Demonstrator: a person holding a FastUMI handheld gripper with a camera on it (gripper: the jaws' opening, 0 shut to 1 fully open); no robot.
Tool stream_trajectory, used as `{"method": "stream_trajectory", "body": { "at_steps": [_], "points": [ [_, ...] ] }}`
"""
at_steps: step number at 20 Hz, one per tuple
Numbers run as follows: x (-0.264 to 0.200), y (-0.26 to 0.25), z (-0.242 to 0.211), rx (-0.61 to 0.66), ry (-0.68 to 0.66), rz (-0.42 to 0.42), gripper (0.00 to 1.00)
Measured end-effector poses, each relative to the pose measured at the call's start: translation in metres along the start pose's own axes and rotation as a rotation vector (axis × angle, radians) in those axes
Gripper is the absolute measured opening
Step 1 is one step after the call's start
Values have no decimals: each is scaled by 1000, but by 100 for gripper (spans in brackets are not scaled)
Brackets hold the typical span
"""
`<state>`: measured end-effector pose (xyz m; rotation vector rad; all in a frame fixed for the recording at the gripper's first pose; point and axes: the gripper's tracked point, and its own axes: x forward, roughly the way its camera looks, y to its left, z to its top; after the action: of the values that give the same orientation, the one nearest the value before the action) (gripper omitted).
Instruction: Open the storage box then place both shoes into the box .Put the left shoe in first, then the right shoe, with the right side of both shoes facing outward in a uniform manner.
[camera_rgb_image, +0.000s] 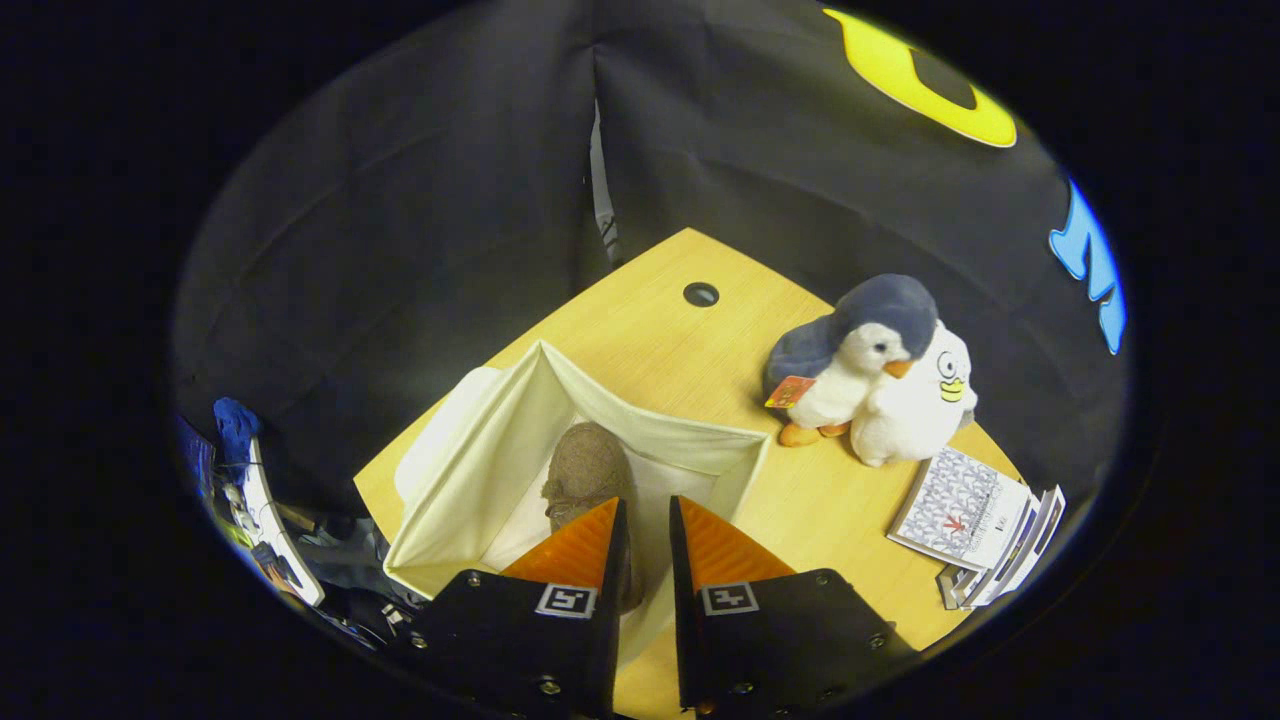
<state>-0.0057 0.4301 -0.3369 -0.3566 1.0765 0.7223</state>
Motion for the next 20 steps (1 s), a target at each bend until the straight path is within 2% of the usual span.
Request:
{"method": "stream_trajectory", "body": {
  "at_steps": [6, 13, 17, 20],
  "points": [
    [-64, -55, -26, 119, -69, -25, 26],
    [-101, -125, -94, 302, -93, -104, 29],
    [-116, -164, -142, 340, -110, -164, 29],
    [-121, -187, -183, 379, -91, -178, 29]
  ]
}}
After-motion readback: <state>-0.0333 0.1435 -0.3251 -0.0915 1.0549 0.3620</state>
